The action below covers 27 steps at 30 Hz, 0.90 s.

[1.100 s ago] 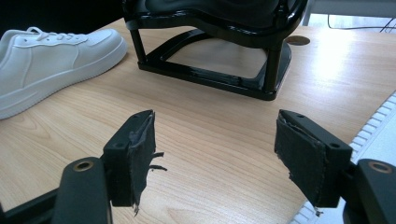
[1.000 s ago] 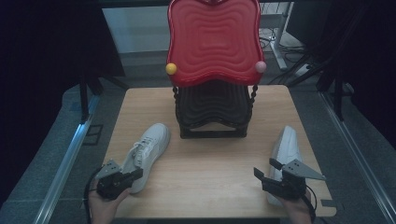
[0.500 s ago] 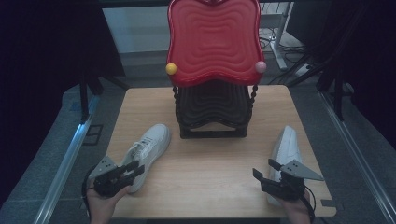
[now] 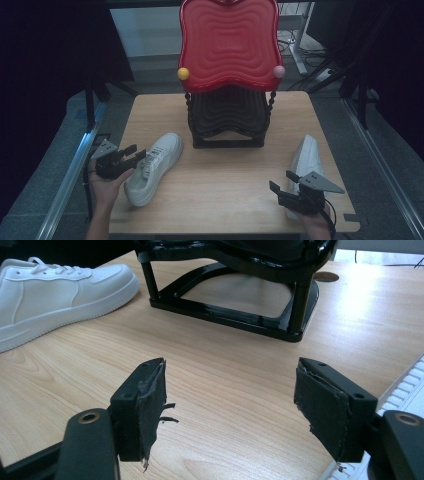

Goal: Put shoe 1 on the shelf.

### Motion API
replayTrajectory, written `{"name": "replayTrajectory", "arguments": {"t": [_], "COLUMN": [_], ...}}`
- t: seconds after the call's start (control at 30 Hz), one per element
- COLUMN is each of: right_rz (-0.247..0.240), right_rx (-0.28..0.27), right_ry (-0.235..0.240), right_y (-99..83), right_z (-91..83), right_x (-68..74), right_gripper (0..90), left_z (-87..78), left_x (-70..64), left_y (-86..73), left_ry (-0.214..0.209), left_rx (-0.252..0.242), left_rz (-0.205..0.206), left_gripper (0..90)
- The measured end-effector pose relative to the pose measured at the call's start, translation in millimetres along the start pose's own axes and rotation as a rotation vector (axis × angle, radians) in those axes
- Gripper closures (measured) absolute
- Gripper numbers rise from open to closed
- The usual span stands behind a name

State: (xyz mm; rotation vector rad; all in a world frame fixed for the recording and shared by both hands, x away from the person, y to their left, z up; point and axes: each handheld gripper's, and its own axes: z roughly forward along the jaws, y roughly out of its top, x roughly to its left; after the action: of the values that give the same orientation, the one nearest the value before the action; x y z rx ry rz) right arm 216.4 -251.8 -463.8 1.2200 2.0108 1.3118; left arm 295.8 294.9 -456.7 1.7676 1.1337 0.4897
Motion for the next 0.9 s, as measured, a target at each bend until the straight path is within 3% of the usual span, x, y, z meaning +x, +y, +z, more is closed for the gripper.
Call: {"name": "replayTrajectory", "arguments": {"t": [0.13, 0.33, 0.47, 0.5, 0.63, 0.77, 0.9], "right_rz": [-0.004, -0.006, -0.006, -0.006, -0.006, -0.003, -0.005], "right_rx": [0.003, 0.001, 0.005, 0.006, 0.006, 0.008, 0.009], "right_ry": [0.001, 0.003, 0.003, 0.003, 0.002, 0.001, 0.001], "right_y": [-0.6, -0.3, -0.8, -0.9, -1.0, -1.6, -1.8], "right_z": [1.3, 0.6, 1.9, 2.0, 2.2, 2.8, 3.0], "right_x": [1.1, 1.5, 1.7, 1.8, 1.8, 0.8, 0.6], "right_gripper": [28.7, 28.7, 28.6, 28.6, 28.6, 28.6, 28.6], "left_z": [11.0, 11.6, 14.7, 18.4, 23.0, 23.8, 22.9], "left_x": [3.9, 6.7, 9.9, 11.5, 12.5, 11.5, 10.6], "left_y": [-3.0, -18.7, -28.4, -31.8, -33.9, -32.4, -32.7], "left_ry": [-0.009, -0.035, -0.019, 0.001, 0.004, -0.010, 0.006], "left_rx": [0.039, 0.063, 0.087, 0.107, 0.115, 0.114, 0.100], "left_rz": [0.015, 0.010, 0.001, 0.006, 0.003, 0.032, 0.045], "left_gripper": [51.4, 52.2, 53.1, 53.5, 55.9, 71.5, 80.0]}}
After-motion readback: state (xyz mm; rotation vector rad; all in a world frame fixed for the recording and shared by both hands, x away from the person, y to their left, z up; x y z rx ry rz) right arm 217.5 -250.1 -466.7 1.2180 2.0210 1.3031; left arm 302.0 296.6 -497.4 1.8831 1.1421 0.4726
